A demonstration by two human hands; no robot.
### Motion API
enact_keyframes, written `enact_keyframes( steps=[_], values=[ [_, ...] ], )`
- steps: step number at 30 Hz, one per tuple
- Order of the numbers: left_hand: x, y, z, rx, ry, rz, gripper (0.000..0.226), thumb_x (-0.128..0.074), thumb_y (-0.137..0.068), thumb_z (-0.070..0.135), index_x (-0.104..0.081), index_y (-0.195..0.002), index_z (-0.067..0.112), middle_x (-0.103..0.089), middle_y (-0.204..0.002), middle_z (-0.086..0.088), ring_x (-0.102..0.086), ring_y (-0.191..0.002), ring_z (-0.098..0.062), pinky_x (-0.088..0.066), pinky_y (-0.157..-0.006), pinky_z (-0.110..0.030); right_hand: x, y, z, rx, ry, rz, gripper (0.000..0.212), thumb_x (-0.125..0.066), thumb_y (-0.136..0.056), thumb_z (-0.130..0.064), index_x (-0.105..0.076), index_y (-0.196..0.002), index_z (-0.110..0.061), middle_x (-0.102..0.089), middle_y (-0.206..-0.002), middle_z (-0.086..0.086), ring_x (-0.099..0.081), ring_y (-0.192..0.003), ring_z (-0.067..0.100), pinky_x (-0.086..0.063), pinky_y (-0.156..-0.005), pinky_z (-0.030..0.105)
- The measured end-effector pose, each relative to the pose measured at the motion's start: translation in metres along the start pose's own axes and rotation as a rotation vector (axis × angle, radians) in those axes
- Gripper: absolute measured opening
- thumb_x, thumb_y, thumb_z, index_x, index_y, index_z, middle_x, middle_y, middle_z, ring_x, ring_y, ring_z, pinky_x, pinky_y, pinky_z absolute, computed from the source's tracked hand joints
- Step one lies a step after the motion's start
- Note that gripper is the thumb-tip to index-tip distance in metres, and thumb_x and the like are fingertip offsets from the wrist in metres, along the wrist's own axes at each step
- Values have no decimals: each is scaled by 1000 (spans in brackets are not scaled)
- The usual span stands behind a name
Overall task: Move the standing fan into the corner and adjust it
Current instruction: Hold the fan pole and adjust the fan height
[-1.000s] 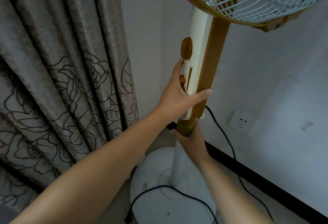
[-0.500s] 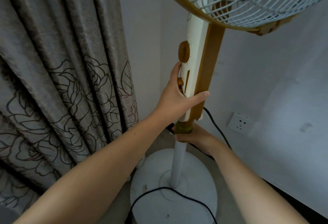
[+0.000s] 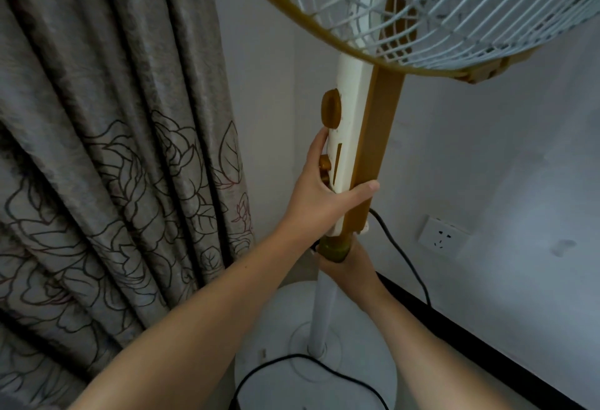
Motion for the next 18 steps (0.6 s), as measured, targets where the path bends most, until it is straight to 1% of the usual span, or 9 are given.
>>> enact_keyframes(
  steps=[2,5,8,10,12,14,15,16,18],
  values=[
    [1,1,1,-3,25,17,94,-80,-67,30,-23,-140,45,-52,-127,12,-55,-112,-4,-53,-86,-18,0,0,2,-12,-32,6,35,-70,-78,-31,-59,-111,-24,-71,-99,3,-67,-90,12,-55,-83,30],
    [1,0,5,9,47,23,86,-81,-66,30,-27,-124,62,-52,-123,17,-57,-109,-3,-53,-80,-13,0,-1,2,-1,-53,9,34,-70,-79,-23,-58,-111,-24,-70,-99,5,-67,-91,14,-54,-77,22],
    [3,-9,27,-11,57,50,91,-79,-58,43,-28,-133,53,-52,-124,17,-56,-111,-5,-53,-86,-23,-2,-3,2,20,-58,6,33,-70,-79,-17,-57,-109,-16,-68,-99,13,-65,-88,15,-51,-72,14],
    [2,-20,51,-36,32,47,93,-77,-56,50,-25,-133,53,-50,-123,21,-54,-113,-5,-52,-87,-25,-1,-5,1,30,-35,3,31,-71,-78,-15,-56,-105,-10,-66,-95,15,-61,-79,8,-49,-69,12],
    [1,-29,77,-79,3,41,93,-77,-61,48,-23,-137,49,-48,-123,21,-53,-113,-4,-52,-87,-25,1,-4,1,25,-18,7,24,-71,-78,-12,-55,-95,-13,-62,-85,9,-57,-67,-5,-47,-63,8],
    [1,-35,95,-110,-9,42,92,-77,-68,40,-21,-141,42,-48,-128,14,-52,-116,-8,-52,-92,-32,3,-4,1,34,-16,21,26,-72,-77,-9,-52,-87,-22,-59,-79,0,-56,-63,-10,-47,-60,6],
    [1,-36,101,-122,-12,47,91,-77,-70,38,-21,-142,40,-48,-130,13,-52,-117,-8,-52,-92,-32,4,-4,1,39,-16,22,29,-72,-76,-9,-51,-86,-25,-58,-78,-1,-56,-62,-11,-47,-60,6],
    [-1,-37,106,-132,-19,50,88,-77,-71,36,-22,-141,40,-49,-128,14,-53,-115,-7,-53,-90,-28,4,-3,1,38,-21,20,30,-73,-76,-9,-50,-86,-27,-58,-78,-2,-56,-62,-11,-47,-59,6],
    [-1,-35,112,-149,-46,82,78,-76,-73,37,-25,-131,47,-50,-117,24,-54,-107,1,-52,-76,-13,3,-2,1,34,-32,20,31,-73,-76,-10,-50,-85,-28,-57,-76,-3,-57,-62,-11,-47,-57,6]
  ],
)
Point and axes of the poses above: each hand's wrist, its own y-axis away from the middle knuckle, its own x-axis out of the back of the hand, z = x × y, the point moved 10 cm from there along -y, towards the middle knuckle
